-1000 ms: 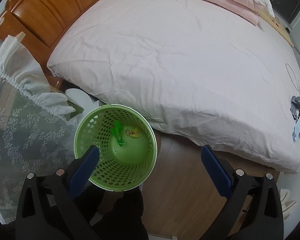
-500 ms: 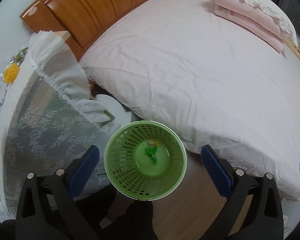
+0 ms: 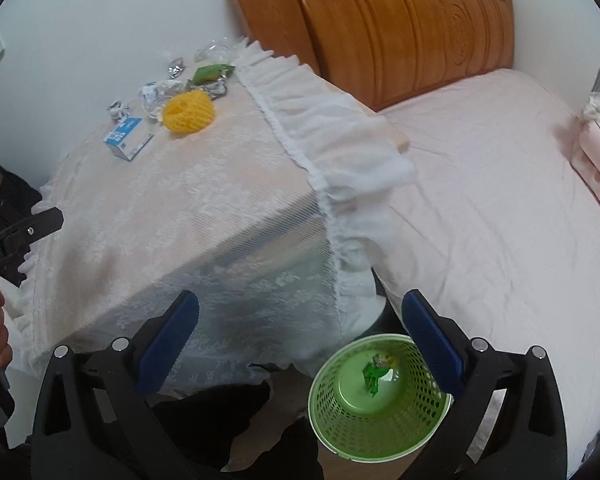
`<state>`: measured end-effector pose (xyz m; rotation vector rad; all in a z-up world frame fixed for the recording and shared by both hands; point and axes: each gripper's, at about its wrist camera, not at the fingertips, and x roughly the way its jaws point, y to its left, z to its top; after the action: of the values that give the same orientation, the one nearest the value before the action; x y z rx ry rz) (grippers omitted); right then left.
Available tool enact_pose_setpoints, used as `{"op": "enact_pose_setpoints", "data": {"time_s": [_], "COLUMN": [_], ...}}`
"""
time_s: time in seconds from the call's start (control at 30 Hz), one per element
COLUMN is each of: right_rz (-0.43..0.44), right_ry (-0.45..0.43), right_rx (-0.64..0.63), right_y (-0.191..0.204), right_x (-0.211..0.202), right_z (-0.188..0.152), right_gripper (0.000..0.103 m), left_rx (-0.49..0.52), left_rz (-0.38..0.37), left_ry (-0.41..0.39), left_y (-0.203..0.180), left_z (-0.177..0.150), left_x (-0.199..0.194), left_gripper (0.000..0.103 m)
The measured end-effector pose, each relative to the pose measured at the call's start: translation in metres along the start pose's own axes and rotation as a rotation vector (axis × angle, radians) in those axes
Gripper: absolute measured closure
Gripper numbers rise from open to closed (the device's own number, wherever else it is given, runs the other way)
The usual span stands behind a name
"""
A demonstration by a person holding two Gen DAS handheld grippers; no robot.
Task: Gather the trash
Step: 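Move both tools back over the bed toward the milk carton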
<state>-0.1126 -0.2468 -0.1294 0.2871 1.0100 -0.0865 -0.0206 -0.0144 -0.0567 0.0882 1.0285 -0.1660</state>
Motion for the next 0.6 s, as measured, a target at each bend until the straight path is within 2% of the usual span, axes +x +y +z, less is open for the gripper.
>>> {"op": "enact_pose_setpoints", "data": {"time_s": [0.17, 0.27, 0.37, 0.6], "right_rz": [0.049, 0.055, 0.054, 0.122], "right_ry": [-0.003, -0.003, -0.003, 0.051], "right_rx": [-0.038, -0.127, -0.227, -0.402], "right_y": [0.049, 0.088, 0.127, 0.211], "right_x": [0.015, 0.030, 0.048, 0.109], "right_z": [0.042, 0.071, 0.101, 0.162], "right_gripper": [0.002, 0.002, 0.002, 0.002], "left_rx": [-0.089, -0.129, -0.132, -0.124], "left_rz": [0.007, 0.004, 0.014, 0.022], "left_ry": [-0.001, -0.002, -0.008, -0.013], "left_y": [0.050, 0.079, 0.101, 0.152], "left_z": [0.023, 0.038, 0.054, 0.081], "left_x": [0.012, 0.021, 0.031, 0.057], "left_gripper": [0.008, 0.008, 0.008, 0.008]}}
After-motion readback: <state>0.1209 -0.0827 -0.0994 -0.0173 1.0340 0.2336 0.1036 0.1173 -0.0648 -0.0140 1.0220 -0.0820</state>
